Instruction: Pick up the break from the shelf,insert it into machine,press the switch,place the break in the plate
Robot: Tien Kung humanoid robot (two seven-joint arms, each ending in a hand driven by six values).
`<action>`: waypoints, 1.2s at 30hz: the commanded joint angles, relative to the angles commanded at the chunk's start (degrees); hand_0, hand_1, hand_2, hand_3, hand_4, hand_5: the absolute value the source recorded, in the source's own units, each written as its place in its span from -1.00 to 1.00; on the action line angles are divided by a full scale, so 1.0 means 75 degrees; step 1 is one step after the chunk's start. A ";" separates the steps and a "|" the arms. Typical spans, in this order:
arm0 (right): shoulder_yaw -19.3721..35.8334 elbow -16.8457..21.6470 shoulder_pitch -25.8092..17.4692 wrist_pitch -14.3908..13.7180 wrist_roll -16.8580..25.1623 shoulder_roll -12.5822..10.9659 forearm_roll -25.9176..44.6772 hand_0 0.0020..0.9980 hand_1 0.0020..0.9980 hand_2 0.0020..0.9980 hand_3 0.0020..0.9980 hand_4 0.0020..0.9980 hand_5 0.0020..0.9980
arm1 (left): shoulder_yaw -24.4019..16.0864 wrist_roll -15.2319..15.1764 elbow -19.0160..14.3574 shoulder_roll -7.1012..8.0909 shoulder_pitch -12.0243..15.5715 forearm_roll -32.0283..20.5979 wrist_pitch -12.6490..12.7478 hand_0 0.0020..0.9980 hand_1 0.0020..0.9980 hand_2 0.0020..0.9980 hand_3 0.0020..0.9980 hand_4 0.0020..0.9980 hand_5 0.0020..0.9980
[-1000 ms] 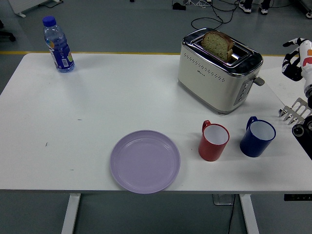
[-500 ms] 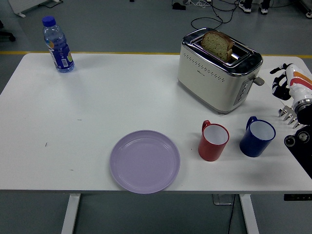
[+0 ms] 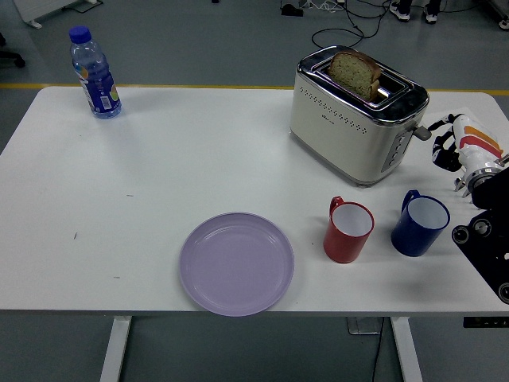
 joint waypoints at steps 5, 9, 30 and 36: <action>-0.0025 -0.0090 -0.0008 0.0000 0.0001 0.0029 0.0019 -0.48 -0.42 -0.23 0.19 -0.22 -0.96 | -0.0005 0.0003 0.0000 -0.0002 -0.0004 0.0005 -0.0001 -0.17 -0.04 0.02 0.16 -0.27 1.00; -0.0071 -0.0080 -0.0019 -0.0002 -0.0001 0.0049 0.0027 -0.48 -0.43 -0.23 0.19 -0.22 -0.96 | 0.0005 0.0002 0.0000 0.0000 -0.0009 -0.0002 -0.0004 -0.17 -0.04 0.02 0.16 -0.27 1.00; 0.0109 0.0458 -0.0135 -0.0137 -0.0139 -0.0035 -0.0226 -0.48 -0.42 -0.23 0.19 -0.23 -0.96 | -0.0036 0.0015 0.0000 0.0001 -0.0015 0.0058 -0.0023 -0.17 -0.04 0.02 0.16 -0.27 1.00; -0.0051 0.0555 -0.0186 -0.0092 -0.0154 0.0005 -0.0189 -0.48 -0.43 -0.23 0.19 -0.22 -0.95 | -0.0042 0.0020 0.0000 -0.0004 -0.0003 0.0072 -0.0021 -0.17 -0.04 0.02 0.16 -0.27 1.00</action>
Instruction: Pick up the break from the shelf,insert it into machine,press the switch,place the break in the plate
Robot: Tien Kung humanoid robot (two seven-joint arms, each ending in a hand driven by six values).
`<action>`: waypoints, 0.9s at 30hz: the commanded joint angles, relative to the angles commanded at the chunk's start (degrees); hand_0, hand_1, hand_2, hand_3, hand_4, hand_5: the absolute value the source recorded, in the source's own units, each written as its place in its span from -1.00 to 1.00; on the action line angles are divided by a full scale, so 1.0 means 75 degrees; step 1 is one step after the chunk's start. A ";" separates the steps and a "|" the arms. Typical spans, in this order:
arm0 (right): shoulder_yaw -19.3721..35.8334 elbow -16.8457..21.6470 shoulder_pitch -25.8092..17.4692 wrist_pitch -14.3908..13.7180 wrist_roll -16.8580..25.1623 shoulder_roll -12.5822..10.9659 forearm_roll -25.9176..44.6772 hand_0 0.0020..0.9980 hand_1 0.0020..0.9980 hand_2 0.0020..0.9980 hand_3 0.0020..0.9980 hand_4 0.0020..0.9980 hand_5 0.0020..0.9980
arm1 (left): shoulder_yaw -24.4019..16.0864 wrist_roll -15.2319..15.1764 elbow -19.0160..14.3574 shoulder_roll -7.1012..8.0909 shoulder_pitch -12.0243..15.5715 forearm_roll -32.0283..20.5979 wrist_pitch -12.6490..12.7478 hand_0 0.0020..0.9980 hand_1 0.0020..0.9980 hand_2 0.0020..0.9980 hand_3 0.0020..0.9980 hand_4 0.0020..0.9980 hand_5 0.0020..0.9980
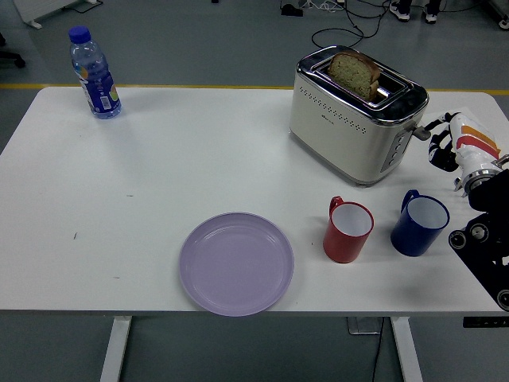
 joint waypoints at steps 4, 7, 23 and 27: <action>-0.0071 -0.0132 -0.0001 -0.0006 0.0003 0.0056 0.0055 -0.48 -0.43 -0.23 0.19 -0.22 -0.95 | -0.0001 0.0003 0.0000 0.0001 0.0007 0.0014 0.0000 -0.17 -0.04 0.02 0.16 -0.27 1.00; -0.0122 -0.0247 -0.0011 -0.0015 0.0008 0.0084 0.0104 -0.48 -0.43 -0.23 0.19 -0.22 -0.95 | 0.0004 0.0003 0.0000 0.0002 0.0017 0.0015 -0.0002 -0.17 -0.04 0.02 0.16 -0.27 1.00; -0.0364 -0.0736 -0.0022 -0.0046 0.0076 0.0265 0.0262 -0.49 -0.43 -0.23 0.20 -0.22 -0.95 | -0.0045 0.0036 0.0000 -0.0008 0.0081 0.0121 -0.0025 -0.17 -0.04 0.02 0.15 -0.27 1.00; -0.0375 -0.0909 0.0023 -0.0074 0.0102 0.0322 0.0301 -0.49 -0.44 -0.23 0.20 -0.22 -0.94 | -0.0021 0.0030 0.0000 0.0003 0.0077 0.0094 -0.0033 -0.17 -0.04 0.02 0.16 -0.27 1.00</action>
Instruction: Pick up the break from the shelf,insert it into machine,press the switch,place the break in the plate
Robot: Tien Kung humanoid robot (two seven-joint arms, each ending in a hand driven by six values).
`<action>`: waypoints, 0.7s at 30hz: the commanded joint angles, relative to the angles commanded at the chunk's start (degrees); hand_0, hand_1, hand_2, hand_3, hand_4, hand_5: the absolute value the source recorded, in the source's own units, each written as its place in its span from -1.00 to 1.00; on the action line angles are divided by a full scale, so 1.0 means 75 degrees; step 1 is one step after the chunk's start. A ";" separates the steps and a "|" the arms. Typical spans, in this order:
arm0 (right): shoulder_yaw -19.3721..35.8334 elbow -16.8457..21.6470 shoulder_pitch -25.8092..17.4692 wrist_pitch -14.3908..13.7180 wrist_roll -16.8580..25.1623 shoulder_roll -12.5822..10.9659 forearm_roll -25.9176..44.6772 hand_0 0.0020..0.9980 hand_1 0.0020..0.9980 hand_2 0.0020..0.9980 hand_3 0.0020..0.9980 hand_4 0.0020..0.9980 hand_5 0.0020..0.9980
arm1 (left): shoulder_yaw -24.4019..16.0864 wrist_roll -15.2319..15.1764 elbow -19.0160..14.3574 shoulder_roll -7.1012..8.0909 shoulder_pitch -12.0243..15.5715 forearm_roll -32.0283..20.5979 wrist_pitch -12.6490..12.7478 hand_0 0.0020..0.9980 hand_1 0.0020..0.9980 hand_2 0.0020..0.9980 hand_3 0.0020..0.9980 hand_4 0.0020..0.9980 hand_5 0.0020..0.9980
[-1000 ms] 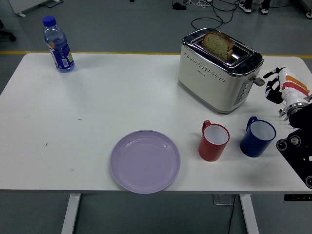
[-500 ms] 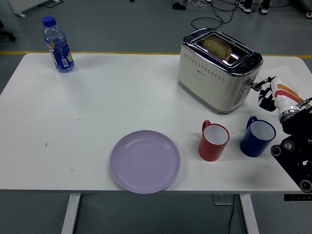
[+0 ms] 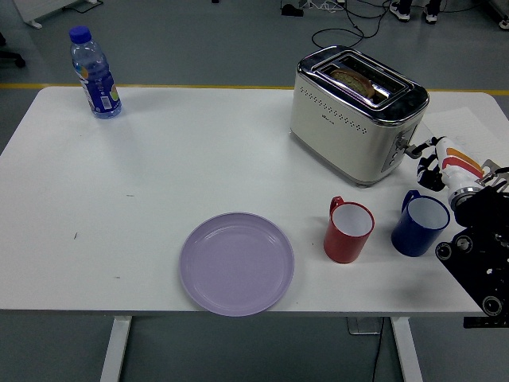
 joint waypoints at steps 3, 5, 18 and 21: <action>0.0037 -0.0126 0.0036 -0.0011 0.0009 0.0022 0.0013 -0.49 -0.44 -0.23 0.20 -0.22 -0.94 | 0.0006 -0.0005 0.0000 0.0009 -0.0021 -0.0013 -0.0002 -0.17 -0.04 0.02 0.16 -0.27 1.00; 0.0053 -0.0167 0.0048 -0.0014 0.0012 0.0027 0.0011 -0.49 -0.44 -0.23 0.20 -0.22 -0.94 | 0.0012 -0.0009 0.0000 0.0014 -0.0030 -0.0029 -0.0001 -0.17 -0.04 0.02 0.16 -0.27 1.00; 0.0344 -0.0299 0.0048 0.0001 -0.0151 -0.0042 -0.0187 -0.49 -0.43 -0.23 0.20 -0.21 -0.94 | 0.0040 -0.0009 0.0000 0.0022 -0.0069 -0.0067 -0.0016 -0.17 -0.04 0.02 0.16 -0.27 1.00; 0.0516 -0.0320 0.0016 -0.0005 -0.0220 -0.0084 -0.0297 -0.49 -0.43 -0.23 0.20 -0.21 -0.94 | 0.0035 -0.0008 0.0000 0.0022 -0.0072 -0.0064 -0.0018 -0.17 -0.04 0.02 0.16 -0.27 1.00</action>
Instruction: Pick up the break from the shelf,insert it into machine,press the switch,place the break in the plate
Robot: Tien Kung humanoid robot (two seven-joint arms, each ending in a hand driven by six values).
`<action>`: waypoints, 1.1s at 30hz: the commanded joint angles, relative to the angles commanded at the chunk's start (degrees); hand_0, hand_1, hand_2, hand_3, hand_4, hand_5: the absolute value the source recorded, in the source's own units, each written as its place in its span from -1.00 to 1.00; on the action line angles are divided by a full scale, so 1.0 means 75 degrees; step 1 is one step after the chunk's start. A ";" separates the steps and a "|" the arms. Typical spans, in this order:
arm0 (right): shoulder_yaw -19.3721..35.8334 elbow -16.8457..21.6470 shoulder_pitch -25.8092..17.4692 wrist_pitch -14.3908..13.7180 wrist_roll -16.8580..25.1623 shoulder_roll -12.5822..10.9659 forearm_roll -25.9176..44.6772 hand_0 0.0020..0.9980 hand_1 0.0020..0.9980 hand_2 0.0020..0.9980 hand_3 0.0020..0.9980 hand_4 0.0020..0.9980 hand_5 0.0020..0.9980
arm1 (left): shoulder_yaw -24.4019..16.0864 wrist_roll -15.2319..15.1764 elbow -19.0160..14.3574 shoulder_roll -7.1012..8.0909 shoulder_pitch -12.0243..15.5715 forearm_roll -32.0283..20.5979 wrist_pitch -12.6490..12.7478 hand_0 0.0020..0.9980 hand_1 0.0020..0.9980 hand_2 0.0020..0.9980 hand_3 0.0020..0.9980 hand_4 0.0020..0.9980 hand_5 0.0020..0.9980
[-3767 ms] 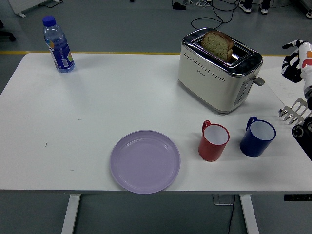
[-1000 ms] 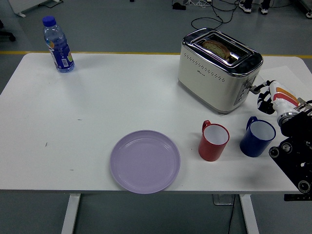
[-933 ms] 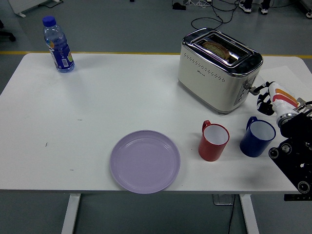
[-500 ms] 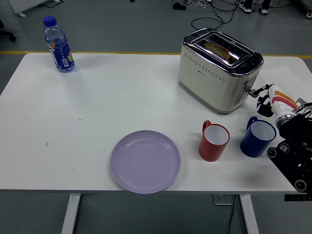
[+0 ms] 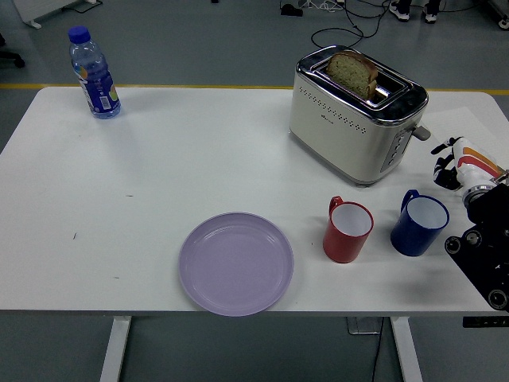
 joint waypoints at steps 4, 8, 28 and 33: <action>0.0217 0.0001 -0.0051 -0.0007 -0.0042 -0.0057 -0.0075 -0.49 -0.44 -0.23 0.19 -0.21 -0.94 | 0.0027 -0.0007 0.0000 0.0008 -0.0009 -0.0028 -0.0005 -0.17 -0.04 0.02 0.16 -0.27 1.00; 0.0427 0.0075 -0.0090 -0.0043 -0.0064 -0.0114 -0.0148 -0.49 -0.44 -0.23 0.19 -0.21 -0.94 | 0.0025 -0.0006 0.0000 0.0007 -0.0016 -0.0024 -0.0005 -0.17 -0.04 0.02 0.16 -0.27 1.00; 0.0746 0.1333 0.0110 -0.0528 0.0671 -0.0359 0.0578 0.61 0.54 0.82 0.84 0.38 -0.39 | 0.0014 -0.0002 0.0000 0.0002 -0.0030 -0.0047 0.0052 -0.17 -0.04 0.02 0.16 -0.27 1.00; 0.0561 0.1547 0.0434 -0.0550 0.0803 -0.0362 0.0706 0.66 0.57 0.83 0.83 0.41 -0.40 | -0.0008 0.0001 0.0000 -0.0008 -0.0021 -0.0048 0.0085 -0.17 -0.04 0.03 0.16 -0.27 1.00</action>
